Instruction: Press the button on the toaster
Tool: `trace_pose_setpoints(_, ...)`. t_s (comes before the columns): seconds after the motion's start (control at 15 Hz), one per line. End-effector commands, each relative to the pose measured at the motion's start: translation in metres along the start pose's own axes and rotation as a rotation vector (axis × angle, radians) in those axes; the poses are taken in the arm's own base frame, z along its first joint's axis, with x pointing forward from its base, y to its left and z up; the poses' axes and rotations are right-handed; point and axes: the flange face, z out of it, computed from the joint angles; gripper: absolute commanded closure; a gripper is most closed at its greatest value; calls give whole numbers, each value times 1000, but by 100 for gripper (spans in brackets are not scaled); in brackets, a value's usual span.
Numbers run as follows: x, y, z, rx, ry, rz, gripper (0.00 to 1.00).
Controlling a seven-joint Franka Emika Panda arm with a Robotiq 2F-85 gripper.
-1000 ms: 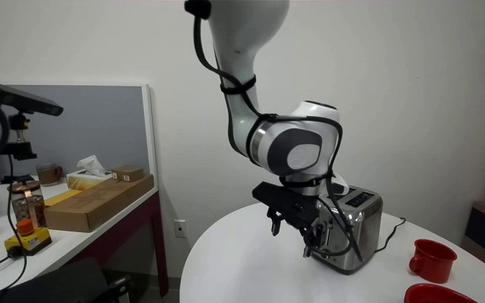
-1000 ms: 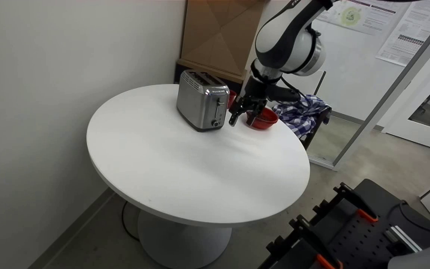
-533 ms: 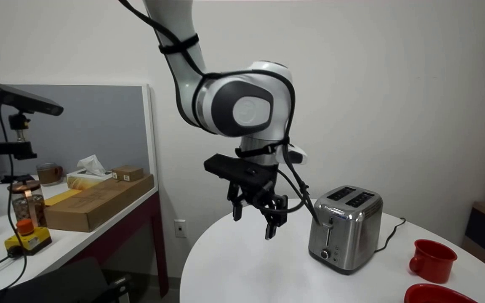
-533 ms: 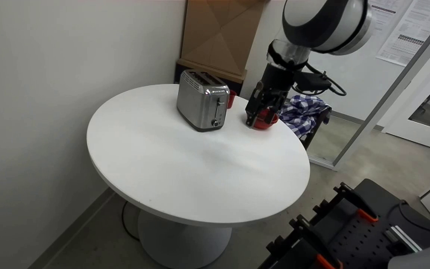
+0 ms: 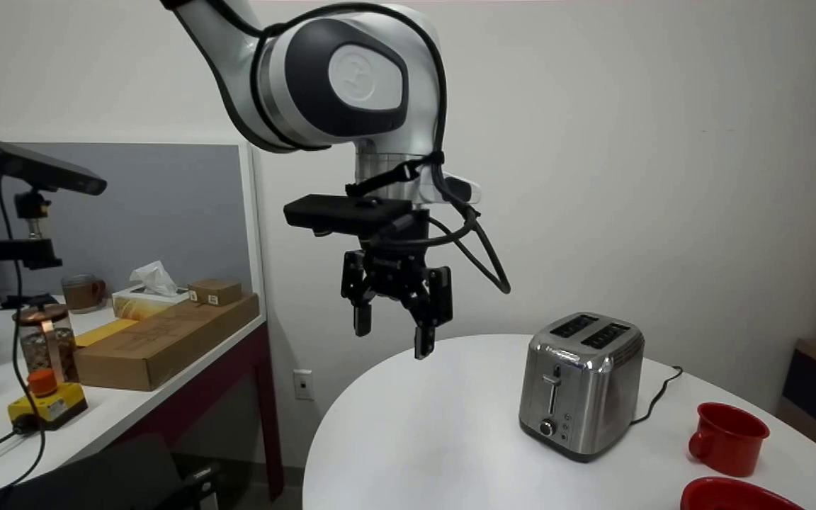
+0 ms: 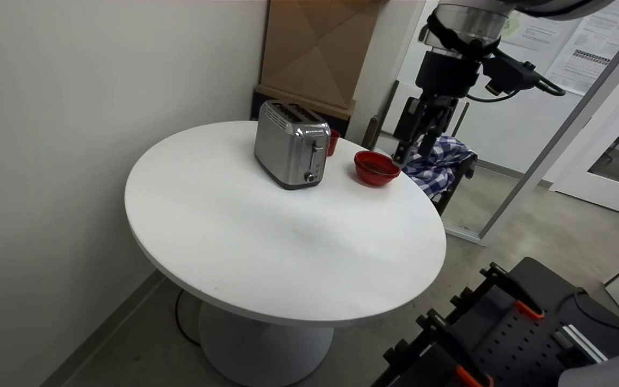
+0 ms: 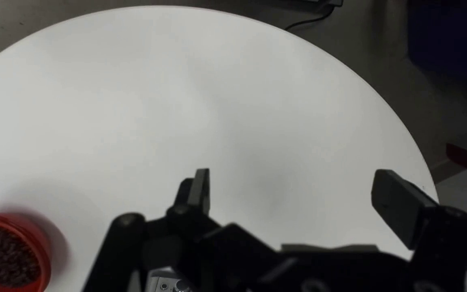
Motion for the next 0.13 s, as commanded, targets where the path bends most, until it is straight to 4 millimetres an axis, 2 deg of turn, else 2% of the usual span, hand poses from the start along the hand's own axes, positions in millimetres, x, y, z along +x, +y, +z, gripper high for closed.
trace_pose_setpoints(0.0,-1,0,0,0,-1,1,0)
trace_pose_setpoints(0.07,-2,0,1,0,-3,1,0)
